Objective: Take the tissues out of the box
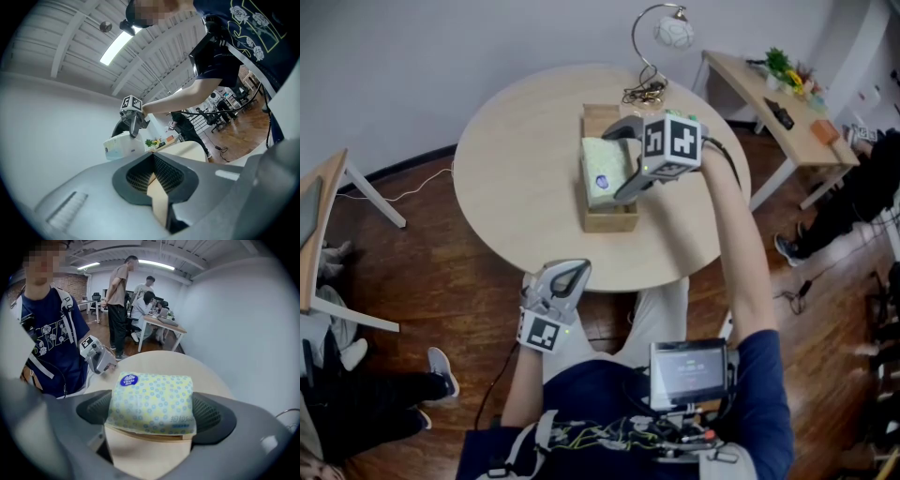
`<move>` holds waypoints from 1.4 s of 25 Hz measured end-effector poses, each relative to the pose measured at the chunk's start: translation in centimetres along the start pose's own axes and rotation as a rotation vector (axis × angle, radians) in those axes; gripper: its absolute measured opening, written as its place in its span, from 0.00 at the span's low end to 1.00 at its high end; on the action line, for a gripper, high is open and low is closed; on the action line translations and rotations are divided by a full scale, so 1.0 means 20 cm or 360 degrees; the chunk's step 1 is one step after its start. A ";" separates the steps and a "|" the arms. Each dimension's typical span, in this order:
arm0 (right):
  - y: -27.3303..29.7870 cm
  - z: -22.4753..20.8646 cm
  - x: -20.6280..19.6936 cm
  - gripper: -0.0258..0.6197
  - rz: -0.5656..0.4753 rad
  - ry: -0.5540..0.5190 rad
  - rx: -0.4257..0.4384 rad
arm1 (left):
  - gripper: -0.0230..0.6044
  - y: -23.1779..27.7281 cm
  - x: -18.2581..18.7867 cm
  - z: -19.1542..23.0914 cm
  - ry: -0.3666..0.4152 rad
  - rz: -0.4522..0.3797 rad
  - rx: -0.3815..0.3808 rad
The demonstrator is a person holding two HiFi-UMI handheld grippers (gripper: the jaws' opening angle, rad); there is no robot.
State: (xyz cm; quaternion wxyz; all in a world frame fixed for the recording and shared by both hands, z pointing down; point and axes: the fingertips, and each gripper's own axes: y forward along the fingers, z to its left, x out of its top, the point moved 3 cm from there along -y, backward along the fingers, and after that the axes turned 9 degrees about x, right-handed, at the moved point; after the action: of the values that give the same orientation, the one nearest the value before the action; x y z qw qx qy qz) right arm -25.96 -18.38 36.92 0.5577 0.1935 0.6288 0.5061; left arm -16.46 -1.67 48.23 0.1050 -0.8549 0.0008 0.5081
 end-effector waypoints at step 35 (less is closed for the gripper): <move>-0.34 0.26 -0.50 0.85 0.0070 0.0313 -0.0099 | 0.04 0.00 0.00 -0.01 0.0029 0.0017 -0.0022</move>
State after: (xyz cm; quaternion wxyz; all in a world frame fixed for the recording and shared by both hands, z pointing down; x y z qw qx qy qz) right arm -16.05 -27.18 36.88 0.4877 0.1393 0.6601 0.5540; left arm -16.38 -1.62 48.36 0.0965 -0.8601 0.0029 0.5009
